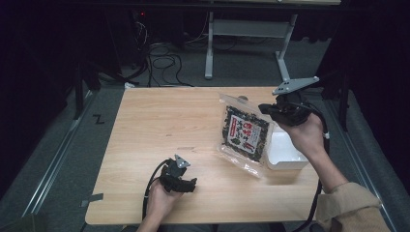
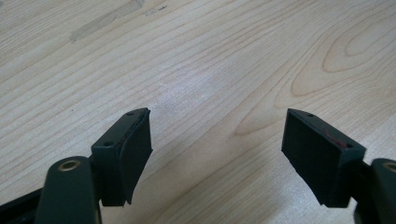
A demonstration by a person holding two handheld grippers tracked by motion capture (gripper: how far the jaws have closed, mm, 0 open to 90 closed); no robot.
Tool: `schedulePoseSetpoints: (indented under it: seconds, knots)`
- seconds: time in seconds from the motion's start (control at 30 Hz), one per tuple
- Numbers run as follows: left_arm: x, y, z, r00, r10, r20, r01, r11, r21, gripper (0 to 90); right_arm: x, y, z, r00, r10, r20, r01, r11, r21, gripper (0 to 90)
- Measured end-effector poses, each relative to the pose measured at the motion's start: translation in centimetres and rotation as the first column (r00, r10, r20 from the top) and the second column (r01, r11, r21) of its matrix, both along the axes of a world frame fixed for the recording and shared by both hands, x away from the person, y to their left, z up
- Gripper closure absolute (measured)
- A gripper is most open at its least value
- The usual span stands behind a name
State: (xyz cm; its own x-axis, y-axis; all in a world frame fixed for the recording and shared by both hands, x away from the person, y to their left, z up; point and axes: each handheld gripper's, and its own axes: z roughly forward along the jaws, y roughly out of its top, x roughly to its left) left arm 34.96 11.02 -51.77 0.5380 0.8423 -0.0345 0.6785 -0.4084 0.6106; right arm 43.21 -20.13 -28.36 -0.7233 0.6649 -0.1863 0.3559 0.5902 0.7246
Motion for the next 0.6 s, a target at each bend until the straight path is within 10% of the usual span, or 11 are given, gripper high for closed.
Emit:
schedulePoseSetpoints:
  seconds: [0.6]
  knots:
    - [0.0,0.0,0.0,1.0,-0.004,0.0,0.004,1.0,0.001,25.1,0.9,-1.4,2.3,0.997,-0.067,0.04,0.066,0.997,0.031,90.0]
